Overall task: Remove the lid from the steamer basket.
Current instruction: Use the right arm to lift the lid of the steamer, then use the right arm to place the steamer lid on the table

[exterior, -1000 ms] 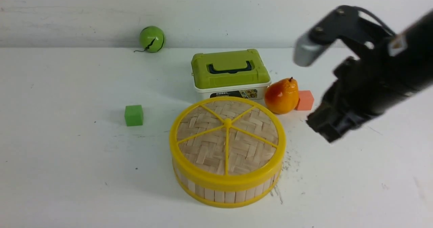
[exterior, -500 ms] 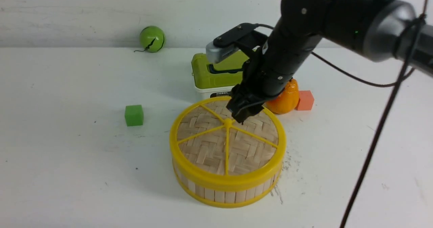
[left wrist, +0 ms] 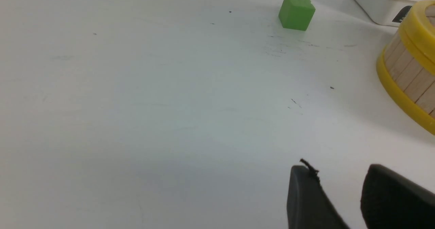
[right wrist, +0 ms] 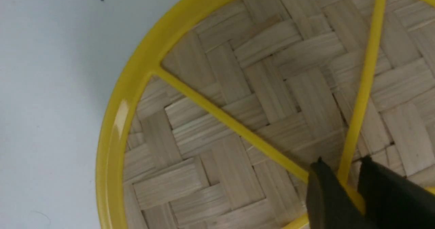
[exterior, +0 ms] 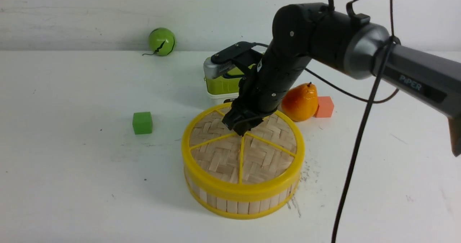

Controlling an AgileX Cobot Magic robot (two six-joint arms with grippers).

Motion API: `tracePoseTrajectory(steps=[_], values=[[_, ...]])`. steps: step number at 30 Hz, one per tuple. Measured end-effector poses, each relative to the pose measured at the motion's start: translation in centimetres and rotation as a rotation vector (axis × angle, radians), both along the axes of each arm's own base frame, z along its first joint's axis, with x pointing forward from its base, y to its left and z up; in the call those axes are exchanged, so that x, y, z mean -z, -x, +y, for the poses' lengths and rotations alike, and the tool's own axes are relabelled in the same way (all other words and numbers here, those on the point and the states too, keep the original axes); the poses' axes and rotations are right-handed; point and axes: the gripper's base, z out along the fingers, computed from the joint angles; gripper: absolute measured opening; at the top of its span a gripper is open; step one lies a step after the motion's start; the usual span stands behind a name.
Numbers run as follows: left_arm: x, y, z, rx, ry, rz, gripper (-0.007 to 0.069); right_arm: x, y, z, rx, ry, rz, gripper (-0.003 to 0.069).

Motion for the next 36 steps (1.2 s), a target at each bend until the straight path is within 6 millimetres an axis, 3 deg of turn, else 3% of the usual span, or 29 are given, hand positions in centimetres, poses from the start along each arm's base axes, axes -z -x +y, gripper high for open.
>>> tracePoseTrajectory(steps=[3, 6, 7, 10, 13, 14, 15, 16, 19, 20, 21, 25, 29, 36], values=[[0.0, 0.0, 0.0, 0.0, 0.0, 0.0, 0.0239, -0.7, 0.3, -0.2, -0.003, 0.002, -0.01, 0.0101], [0.0, 0.0, 0.0, 0.0, 0.0, 0.0, 0.0239, -3.1, 1.4, -1.1, -0.012, 0.022, -0.021, 0.0104], [0.0, 0.0, 0.0, 0.0, 0.0, 0.0, 0.0239, -5.1, 2.3, -2.0, -0.01, 0.028, -0.035, 0.0104], [0.0, 0.0, 0.0, 0.0, 0.0, 0.0, 0.0239, -8.4, 3.7, -4.3, 0.024, 0.038, -0.057, 0.0104], [0.0, 0.0, 0.0, 0.0, 0.0, 0.0, 0.0239, -10.0, 4.3, -9.2, 0.155, 0.063, -0.068, 0.0104], [0.0, 0.0, 0.0, 0.0, 0.0, 0.0, 0.0239, -9.9, 4.5, -9.6, 0.164, 0.067, -0.062, 0.0104], [0.0, 0.0, 0.0, 0.0, 0.0, 0.0, 0.0239, -9.1, 4.7, -12.0, 0.233, 0.085, -0.034, 0.0104], [0.0, 0.0, 0.0, 0.0, 0.0, 0.0, 0.0239, -9.0, 4.6, -12.6, 0.254, 0.086, -0.033, 0.0104], [0.0, 0.0, 0.0, 0.0, 0.0, 0.0, 0.0239, -4.6, 4.9, -18.1, 0.428, 0.095, -0.002, 0.0104], [0.0, 0.0, 0.0, 0.0, 0.0, 0.0, 0.0239, -4.7, 4.8, -18.2, 0.435, 0.09, -0.015, 0.0104], [0.0, 0.0, 0.0, 0.0, 0.0, 0.0, 0.0239, -2.7, 4.6, -19.7, 0.486, 0.082, -0.034, 0.0104], [0.0, 0.0, 0.0, 0.0, 0.0, 0.0, 0.0239, 1.8, 4.4, -21.2, 0.55, 0.074, -0.069, 0.0104], [0.0, 0.0, 0.0, 0.0, 0.0, 0.0, 0.0239, 4.5, 3.5, -21.2, 0.568, 0.062, -0.098, 0.0104], [0.0, 0.0, 0.0, 0.0, 0.0, 0.0, 0.0239, 6.7, 2.4, -21.0, 0.61, 0.021, -0.077, 0.0113]])
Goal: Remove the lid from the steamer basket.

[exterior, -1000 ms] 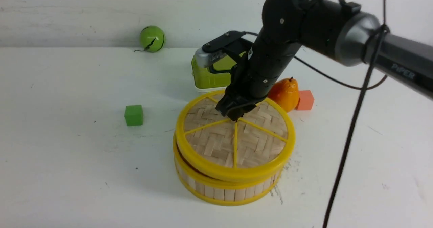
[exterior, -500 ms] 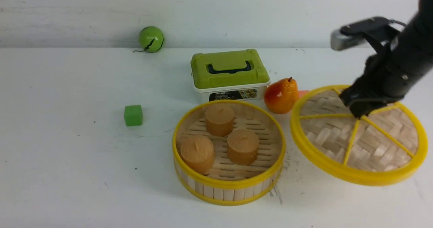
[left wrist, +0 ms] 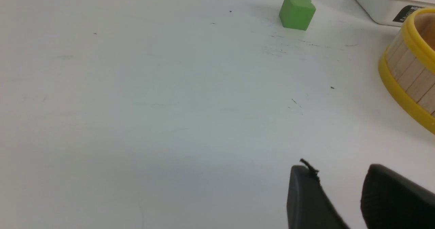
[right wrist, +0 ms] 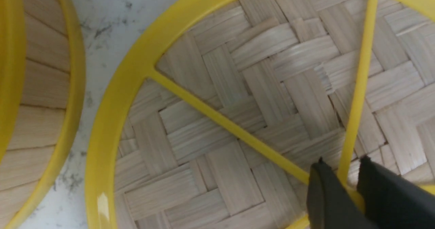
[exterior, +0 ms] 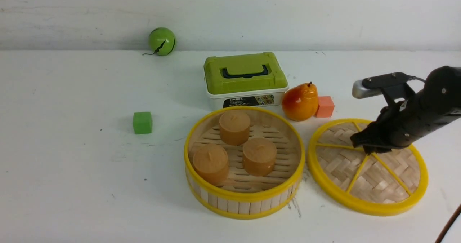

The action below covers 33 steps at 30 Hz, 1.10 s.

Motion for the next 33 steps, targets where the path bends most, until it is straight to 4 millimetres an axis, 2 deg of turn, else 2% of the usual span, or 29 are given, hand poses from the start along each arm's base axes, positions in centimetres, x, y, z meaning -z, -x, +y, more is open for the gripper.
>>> tracePoseTrajectory(steps=[5, 7, 9, 12, 13, 16, 17, 18, 19, 20, 21, 22, 23, 28, 29, 33], values=[[0.0, 0.0, 0.0, 0.0, 0.0, 0.0, 0.0239, 0.3, -0.1, 0.1, 0.029, -0.027, 0.011, 0.0239], [0.0, 0.0, 0.0, 0.0, 0.0, 0.0, 0.0239, -0.4, 0.2, 0.1, 0.04, -0.041, 0.023, 0.0296], [0.0, 0.0, 0.0, 0.0, 0.0, 0.0, 0.0239, -1.9, 0.9, 0.1, 0.039, -0.051, 0.016, 0.0318], [0.0, 0.0, 0.0, 0.0, 0.0, 0.0, 0.0239, -6.3, 2.8, 0.1, 0.031, -0.075, -0.058, 0.0304], [0.0, 0.0, 0.0, 0.0, 0.0, 0.0, 0.0239, -6.7, 3.0, 0.1, 0.031, -0.077, -0.067, 0.0301], [0.0, 0.0, 0.0, 0.0, 0.0, 0.0, 0.0239, -12.8, 7.8, -0.3, 0.026, -0.107, -0.243, 0.0212], [0.0, 0.0, 0.0, 0.0, 0.0, 0.0, 0.0239, -13.8, 9.0, -0.4, 0.027, -0.118, -0.278, 0.0183], [0.0, 0.0, 0.0, 0.0, 0.0, 0.0, 0.0239, -14.0, 9.3, -0.5, 0.027, -0.121, -0.285, 0.0183], [0.0, 0.0, 0.0, 0.0, 0.0, 0.001, 0.0239, -15.6, 12.3, -0.7, 0.027, -0.139, -0.357, 0.0127], [0.0, 0.0, 0.0, 0.0, 0.0, 0.001, 0.0239, -16.2, 13.9, -0.9, 0.026, -0.144, -0.393, 0.0105], [0.0, 0.0, 0.0, 0.0, 0.0, 0.001, 0.0239, -16.5, 15.2, -1.0, 0.026, -0.15, -0.42, 0.0085], [0.0, 0.0, 0.0, 0.0, 0.0, 0.001, 0.0239, -16.6, 15.5, -1.0, 0.027, -0.152, -0.429, 0.0075], [0.0, 0.0, 0.0, 0.0, 0.0, 0.001, 0.0239, -16.9, 17.6, -1.3, 0.027, -0.157, -0.476, 0.0043], [0.0, 0.0, 0.0, 0.0, 0.0, 0.001, 0.0239, -16.9, 23.2, -1.9, 0.025, -0.171, -0.61, -0.0022], [0.0, 0.0, 0.0, 0.0, 0.0, 0.001, 0.0239, -16.9, 23.2, -1.9, 0.025, -0.171, -0.61, -0.0022], [0.0, 0.0, 0.0, 0.0, 0.0, 0.001, 0.0239, -17.2, 26.2, -2.2, 0.018, -0.174, -0.691, -0.0022]])
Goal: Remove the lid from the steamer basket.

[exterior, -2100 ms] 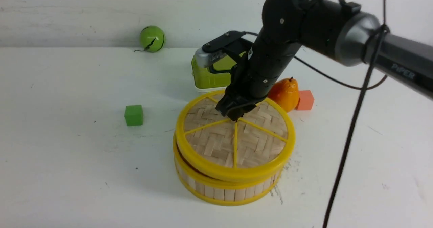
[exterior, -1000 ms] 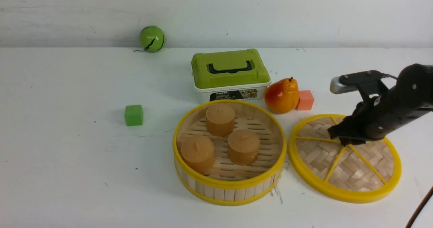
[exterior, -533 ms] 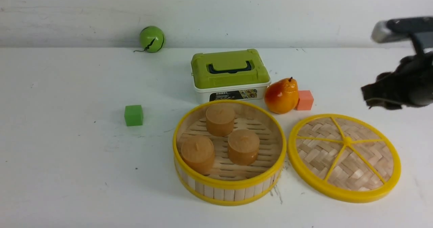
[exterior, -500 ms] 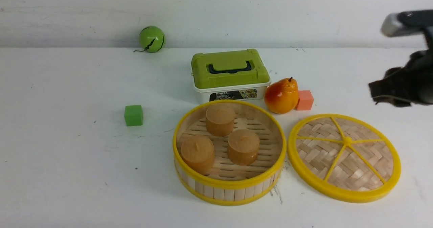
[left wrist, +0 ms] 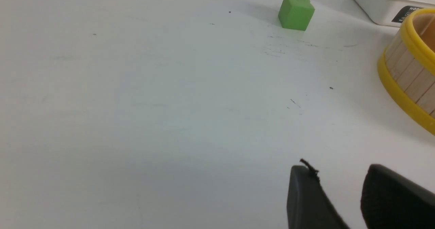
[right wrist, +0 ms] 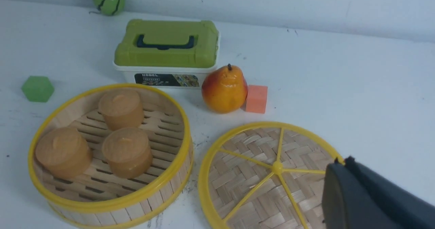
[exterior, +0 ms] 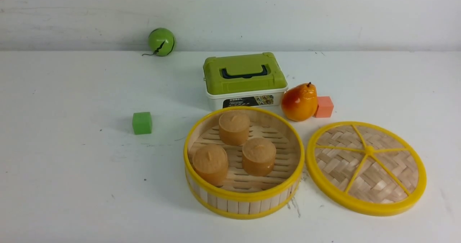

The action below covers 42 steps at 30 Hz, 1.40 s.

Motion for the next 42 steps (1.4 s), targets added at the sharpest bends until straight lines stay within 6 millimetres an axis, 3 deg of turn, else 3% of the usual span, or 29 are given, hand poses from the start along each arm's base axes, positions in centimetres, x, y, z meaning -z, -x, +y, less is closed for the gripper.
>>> tracePoseTrajectory(steps=[6, 14, 18, 21, 25, 26, 27, 28, 32, 35, 42], values=[[0.0, 0.0, 0.0, 0.0, 0.0, -0.001, 0.0239, -0.2, 2.8, -0.2, -0.005, -0.003, -0.068, -0.0021], [0.0, 0.0, 0.0, 0.0, 0.0, -0.001, 0.0239, -0.2, 3.5, -0.4, 0.0, 0.001, -0.103, -0.0018], [0.0, 0.0, 0.0, 0.0, 0.0, -0.001, 0.0239, 3.8, 2.9, -0.8, 0.046, 0.048, -0.135, -0.0015], [0.0, 0.0, 0.0, 0.0, 0.0, -0.001, 0.0239, 7.3, 3.4, -1.2, 0.074, 0.056, -0.191, -0.0015], [0.0, 0.0, 0.0, 0.0, 0.0, -0.001, 0.0239, 10.4, 4.1, -1.7, 0.129, 0.069, -0.237, -0.0015], [0.0, 0.0, 0.0, 0.0, 0.0, -0.001, 0.0239, 12.9, 4.5, -2.0, 0.176, 0.064, -0.232, -0.0015], [0.0, 0.0, 0.0, 0.0, 0.0, -0.001, 0.0239, 13.1, 4.6, -2.0, 0.182, 0.061, -0.237, -0.0015], [0.0, 0.0, 0.0, 0.0, 0.0, -0.001, 0.0239, 14.9, 4.9, -2.3, 0.222, 0.036, -0.223, -0.0013], [0.0, 0.0, 0.0, 0.0, 0.0, -0.001, 0.0239, 18.3, 5.5, -2.5, 0.277, -0.033, -0.165, -0.0012], [0.0, 0.0, 0.0, 0.0, 0.0, -0.001, 0.0239, 19.4, 5.8, -2.6, 0.299, -0.052, -0.051, -0.0012], [0.0, 0.0, 0.0, 0.0, 0.0, -0.001, 0.0239, 19.6, 5.9, -2.6, 0.305, -0.05, -0.01, -0.0012]])
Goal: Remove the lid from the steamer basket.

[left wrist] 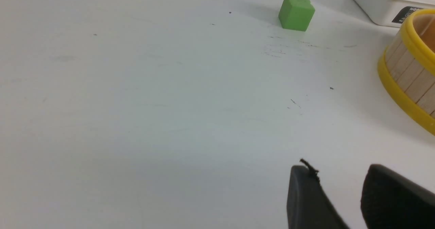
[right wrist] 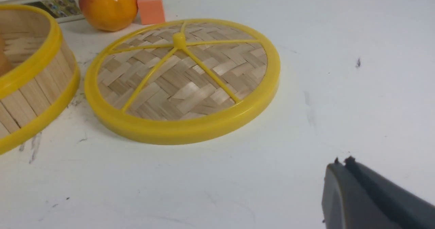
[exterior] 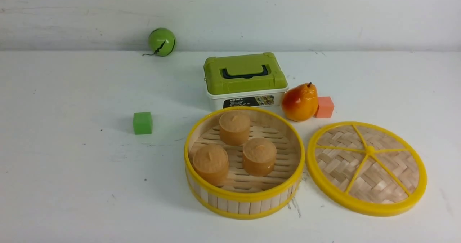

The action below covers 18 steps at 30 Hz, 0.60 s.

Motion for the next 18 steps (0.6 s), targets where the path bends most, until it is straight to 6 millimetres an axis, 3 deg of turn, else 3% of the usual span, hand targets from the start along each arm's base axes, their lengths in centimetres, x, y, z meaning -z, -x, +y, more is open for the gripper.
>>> tracePoseTrajectory(steps=[18], values=[[0.0, 0.0, 0.0, 0.0, 0.0, 0.0, 0.0239, 0.01, 0.01, 0.02, -0.005, 0.007, 0.001, 0.0002]])
